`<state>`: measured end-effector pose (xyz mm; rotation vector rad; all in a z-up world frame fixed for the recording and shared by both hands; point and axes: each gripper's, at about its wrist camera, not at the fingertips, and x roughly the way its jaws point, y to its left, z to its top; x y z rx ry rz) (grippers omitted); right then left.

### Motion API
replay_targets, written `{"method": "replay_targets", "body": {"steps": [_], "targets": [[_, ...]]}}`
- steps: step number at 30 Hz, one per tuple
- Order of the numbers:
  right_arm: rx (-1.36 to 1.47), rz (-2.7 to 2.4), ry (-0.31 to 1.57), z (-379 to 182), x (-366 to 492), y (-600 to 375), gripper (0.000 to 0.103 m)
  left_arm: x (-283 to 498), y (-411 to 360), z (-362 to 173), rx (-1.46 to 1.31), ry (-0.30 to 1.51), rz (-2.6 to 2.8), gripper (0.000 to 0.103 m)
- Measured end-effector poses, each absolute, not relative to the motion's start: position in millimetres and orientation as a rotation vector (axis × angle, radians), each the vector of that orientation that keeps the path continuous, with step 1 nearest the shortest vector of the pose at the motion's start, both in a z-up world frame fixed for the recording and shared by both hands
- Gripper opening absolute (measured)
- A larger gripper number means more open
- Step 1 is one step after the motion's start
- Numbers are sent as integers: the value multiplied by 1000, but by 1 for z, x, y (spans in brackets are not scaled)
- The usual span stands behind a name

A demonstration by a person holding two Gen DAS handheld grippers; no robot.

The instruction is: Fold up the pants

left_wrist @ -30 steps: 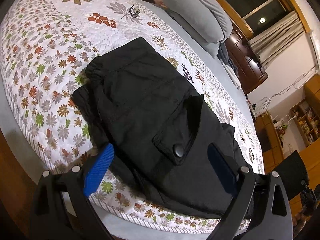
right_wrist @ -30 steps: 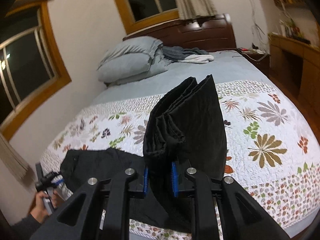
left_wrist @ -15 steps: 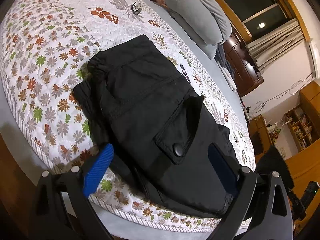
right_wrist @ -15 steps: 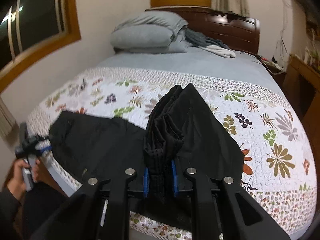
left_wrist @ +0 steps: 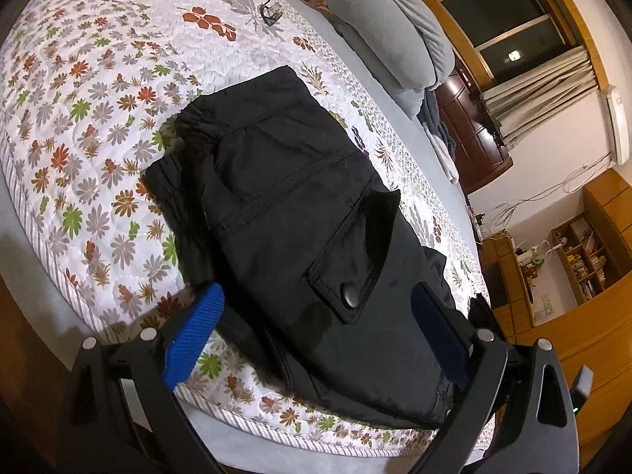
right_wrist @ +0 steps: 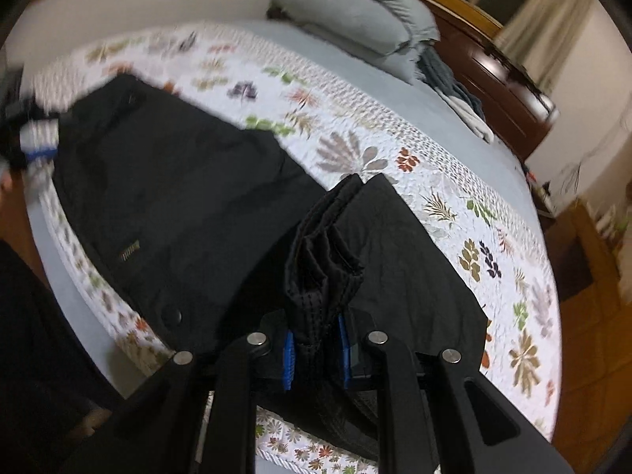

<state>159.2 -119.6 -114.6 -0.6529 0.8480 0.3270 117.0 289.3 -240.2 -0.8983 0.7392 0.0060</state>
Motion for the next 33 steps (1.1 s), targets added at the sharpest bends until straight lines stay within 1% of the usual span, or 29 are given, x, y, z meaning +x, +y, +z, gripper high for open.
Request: {"method": "replay_targets", "body": {"steps": [9,15,17,21,22,24,26,27,30,33], "targets": [[-937,275,824,-165,141,-85,17,121,286,-240,-903,740,8,96],[-1041,247,795,-184,131,-76,18,123,285,-241,-897,747,12,96],[-1080,239,781,-192,128,-73,20,125,284,-240,-895,749,14,96],[-1169,221,720,-207,116,-68,30,126,284,-241,-897,749,13,97],[-1179,221,709,-207,113,-68,30,126,283,-241,-899,748,12,97],[-1182,240,696,-205,105,-69,36,128,284,-242,-901,748,11,97],[-1183,271,674,-200,95,-70,51,129,284,-243,-903,749,11,97],[-1178,292,661,-196,88,-71,53,129,284,-243,-901,749,11,97],[-1078,360,659,-174,79,-78,53,128,286,-244,-901,748,8,97],[-861,406,707,-136,96,-98,53,127,288,-244,-909,743,1,97]]}}
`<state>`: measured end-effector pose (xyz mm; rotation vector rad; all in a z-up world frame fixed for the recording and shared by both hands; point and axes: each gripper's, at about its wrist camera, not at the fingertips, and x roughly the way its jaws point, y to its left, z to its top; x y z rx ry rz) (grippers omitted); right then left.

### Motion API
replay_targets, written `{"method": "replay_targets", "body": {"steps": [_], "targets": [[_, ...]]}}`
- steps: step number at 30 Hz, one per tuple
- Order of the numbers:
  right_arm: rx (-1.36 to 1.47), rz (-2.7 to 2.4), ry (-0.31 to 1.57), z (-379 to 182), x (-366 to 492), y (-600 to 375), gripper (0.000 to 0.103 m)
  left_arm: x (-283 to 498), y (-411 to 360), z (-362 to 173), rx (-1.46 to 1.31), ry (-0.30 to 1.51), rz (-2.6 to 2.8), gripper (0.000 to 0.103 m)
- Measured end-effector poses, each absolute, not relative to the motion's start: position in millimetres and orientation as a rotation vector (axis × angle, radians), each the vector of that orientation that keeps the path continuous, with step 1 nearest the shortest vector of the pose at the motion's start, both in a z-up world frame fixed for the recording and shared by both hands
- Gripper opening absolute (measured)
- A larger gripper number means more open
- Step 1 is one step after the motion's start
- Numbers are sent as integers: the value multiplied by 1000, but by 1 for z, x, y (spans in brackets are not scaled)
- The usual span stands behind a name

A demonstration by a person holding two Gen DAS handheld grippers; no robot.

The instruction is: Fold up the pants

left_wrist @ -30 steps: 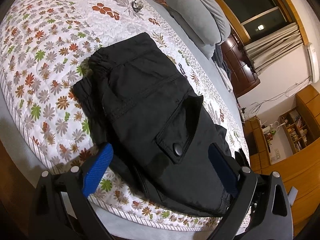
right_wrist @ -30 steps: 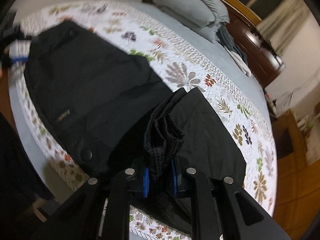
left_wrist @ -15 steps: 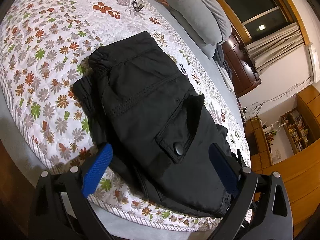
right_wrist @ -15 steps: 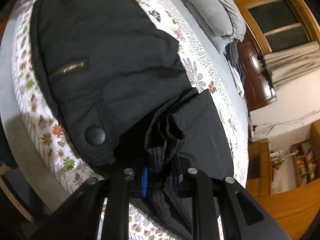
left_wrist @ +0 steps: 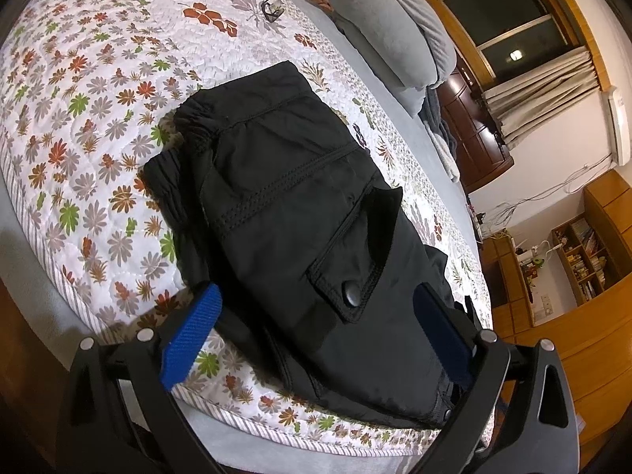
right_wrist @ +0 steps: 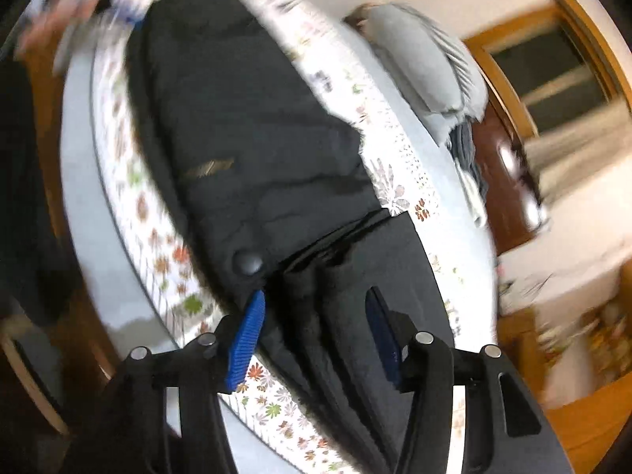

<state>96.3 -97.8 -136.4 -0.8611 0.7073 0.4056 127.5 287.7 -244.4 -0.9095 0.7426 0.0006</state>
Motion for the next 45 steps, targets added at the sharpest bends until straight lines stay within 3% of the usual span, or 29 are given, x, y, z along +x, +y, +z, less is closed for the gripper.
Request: {"method": "replay_targets", "body": {"steps": [7,10,13,19,21,26,29,34,39,45], "targets": [[-672,319,866,-137,173,-128,52,127,288,-244,-896,753,4,98],[-719,332,896,-155,172,-120,50,127,289,-245,-904,750,-1,98],[-759,351,905,-164,166,-111,38,127,288,-244,-906,749,0,98],[-783,428,962,-154,168,-114,38,116,295,-238,-928,727,-6,98],[-753,480,986,-132,180,-114,53,104,302,-234,-965,700,25,98],[-631,693,1046,-72,224,-82,69,86,321,-236,-1080,675,92,98],[-528,872,1119,-53,257,-40,69,87,324,-234,-1096,677,105,98],[-455,1164,1223,-49,295,43,79,96,328,-240,-1139,705,131,98],[-458,1328,1360,-62,328,125,90,106,336,-256,-1232,729,175,98],[-571,1393,1465,-101,358,214,90,114,343,-266,-1294,747,186,100]]}}
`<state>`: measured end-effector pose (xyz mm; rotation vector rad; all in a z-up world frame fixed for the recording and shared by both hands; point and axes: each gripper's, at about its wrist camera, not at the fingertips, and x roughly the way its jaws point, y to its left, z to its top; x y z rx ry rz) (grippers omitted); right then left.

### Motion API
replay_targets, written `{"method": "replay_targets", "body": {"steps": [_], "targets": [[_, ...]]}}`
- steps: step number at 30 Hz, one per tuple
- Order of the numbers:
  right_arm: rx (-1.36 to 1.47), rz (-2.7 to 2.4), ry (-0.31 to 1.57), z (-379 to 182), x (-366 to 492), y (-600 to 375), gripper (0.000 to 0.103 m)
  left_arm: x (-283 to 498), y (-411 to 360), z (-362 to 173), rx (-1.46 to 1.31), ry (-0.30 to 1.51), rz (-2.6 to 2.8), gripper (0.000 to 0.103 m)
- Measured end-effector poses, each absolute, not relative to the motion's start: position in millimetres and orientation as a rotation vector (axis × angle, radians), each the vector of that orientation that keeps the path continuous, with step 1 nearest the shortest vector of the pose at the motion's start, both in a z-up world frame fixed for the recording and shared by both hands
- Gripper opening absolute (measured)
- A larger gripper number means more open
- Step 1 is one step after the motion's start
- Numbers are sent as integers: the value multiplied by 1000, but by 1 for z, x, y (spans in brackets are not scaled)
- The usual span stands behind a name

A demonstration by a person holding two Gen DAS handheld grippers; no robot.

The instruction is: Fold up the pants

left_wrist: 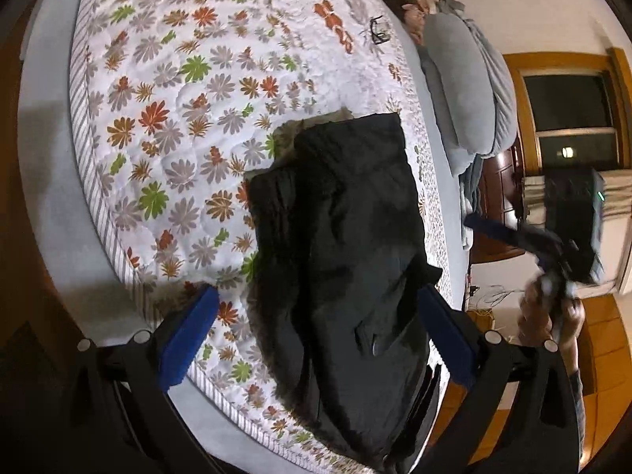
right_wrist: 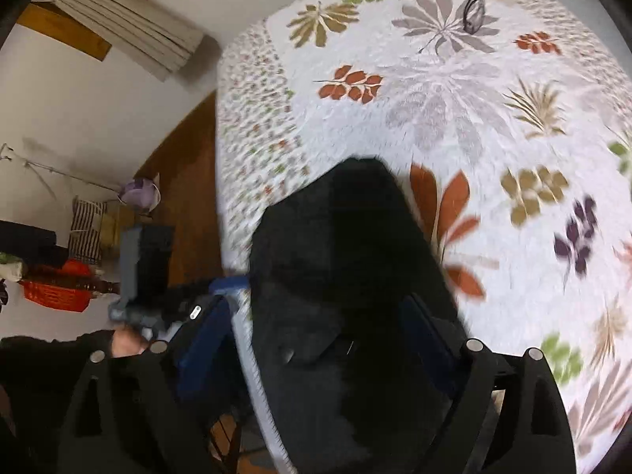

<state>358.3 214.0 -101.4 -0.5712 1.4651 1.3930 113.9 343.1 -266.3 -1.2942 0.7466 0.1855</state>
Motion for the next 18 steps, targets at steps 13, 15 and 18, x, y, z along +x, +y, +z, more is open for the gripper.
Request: {"method": "replay_targets", "body": {"steps": [13,15,18], "targets": [[-651,1415,1594,-167,398,272,90,127,345,-262,-1259,777,198,100],[-661,1415,1603,-170,401,275,90,130,344,-262,-1253,778,196,100],[-682,1399,1617,-176,403,281,90,128,342,-261,-1246,781,195,100]]}}
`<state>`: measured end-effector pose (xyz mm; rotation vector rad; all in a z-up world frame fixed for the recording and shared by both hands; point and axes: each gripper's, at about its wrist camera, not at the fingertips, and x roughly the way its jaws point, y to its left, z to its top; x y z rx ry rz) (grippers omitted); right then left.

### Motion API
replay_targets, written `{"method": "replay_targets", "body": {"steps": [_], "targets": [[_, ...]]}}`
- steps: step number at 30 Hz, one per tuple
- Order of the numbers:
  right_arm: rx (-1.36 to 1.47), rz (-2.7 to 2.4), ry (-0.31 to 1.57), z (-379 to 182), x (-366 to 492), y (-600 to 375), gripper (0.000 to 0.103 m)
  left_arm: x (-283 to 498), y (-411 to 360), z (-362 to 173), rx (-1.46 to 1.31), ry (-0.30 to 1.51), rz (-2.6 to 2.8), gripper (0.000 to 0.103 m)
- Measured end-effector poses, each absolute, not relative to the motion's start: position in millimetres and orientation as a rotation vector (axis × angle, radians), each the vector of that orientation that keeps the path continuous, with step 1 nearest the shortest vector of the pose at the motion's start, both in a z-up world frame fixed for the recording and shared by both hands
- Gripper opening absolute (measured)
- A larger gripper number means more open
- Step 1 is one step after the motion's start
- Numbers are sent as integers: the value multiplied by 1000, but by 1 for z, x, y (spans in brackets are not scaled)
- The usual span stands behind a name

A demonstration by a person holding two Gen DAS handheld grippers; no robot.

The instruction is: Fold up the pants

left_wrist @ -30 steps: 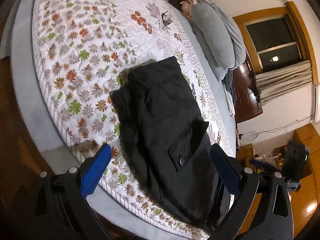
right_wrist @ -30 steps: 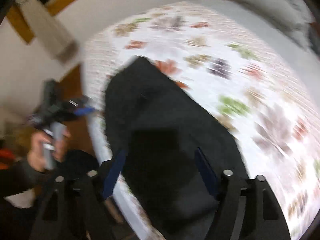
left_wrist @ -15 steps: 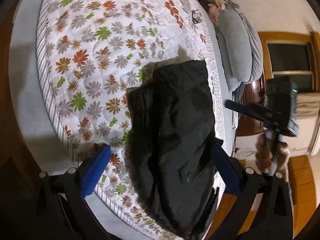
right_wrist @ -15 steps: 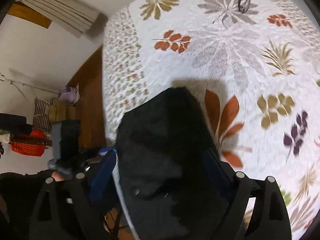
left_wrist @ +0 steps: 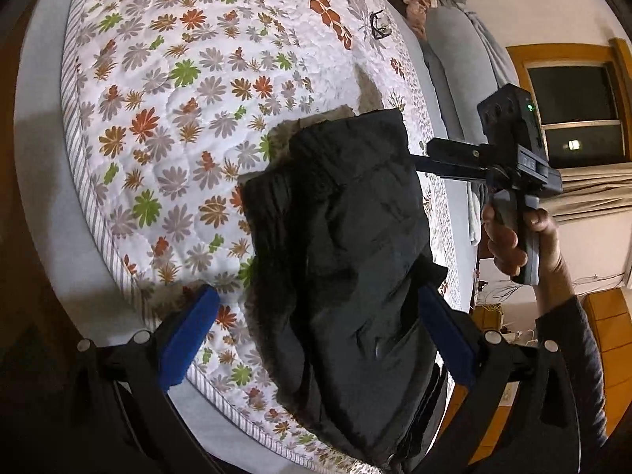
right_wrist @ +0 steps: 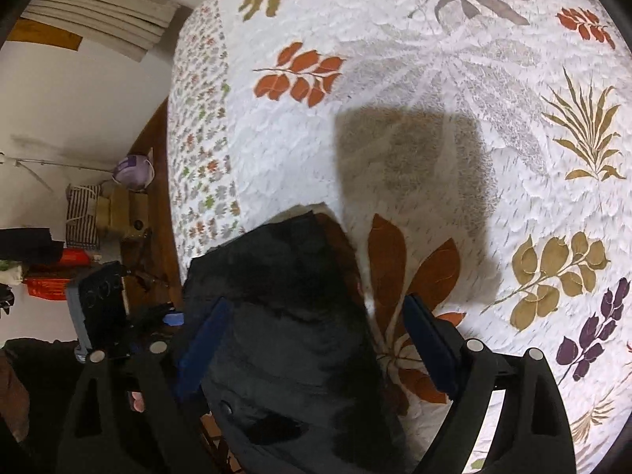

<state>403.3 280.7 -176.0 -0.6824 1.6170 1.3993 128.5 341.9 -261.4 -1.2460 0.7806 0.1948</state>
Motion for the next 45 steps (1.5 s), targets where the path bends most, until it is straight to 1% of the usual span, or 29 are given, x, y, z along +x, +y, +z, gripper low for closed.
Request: {"method": "replay_targets", "body": {"steps": [16,22,24,29,34,41,43,44,45], "targets": [[-734,1432,1630,-182,395,295,90,151,336,-253,-1243,783,170,100],[-753,1423,1636,-178,398,289,91,140,363,-281,-1491,712,66,100],[-749,1427,1638,-176,400,286,91,143,367,-286,-1523,715,53,100],[-745,1429,1647,-179,401,285,91,158,364,-281,-1482,747,77,100],[-734,1462,1645,-182,396,287,91,171,358,-270,-1477,733,28,100],[-709,1470,1652,-184,401,277,91,177,361,-283,-1508,736,8,100],[-697,1484,1658,-186,402,277,91,175,361,-279,-1496,698,10,99],[-692,1491,1663,-187,401,278,91,173,360,-277,-1492,675,19,96],[-693,1496,1670,-190,401,279,92,171,362,-276,-1488,670,28,85]]}}
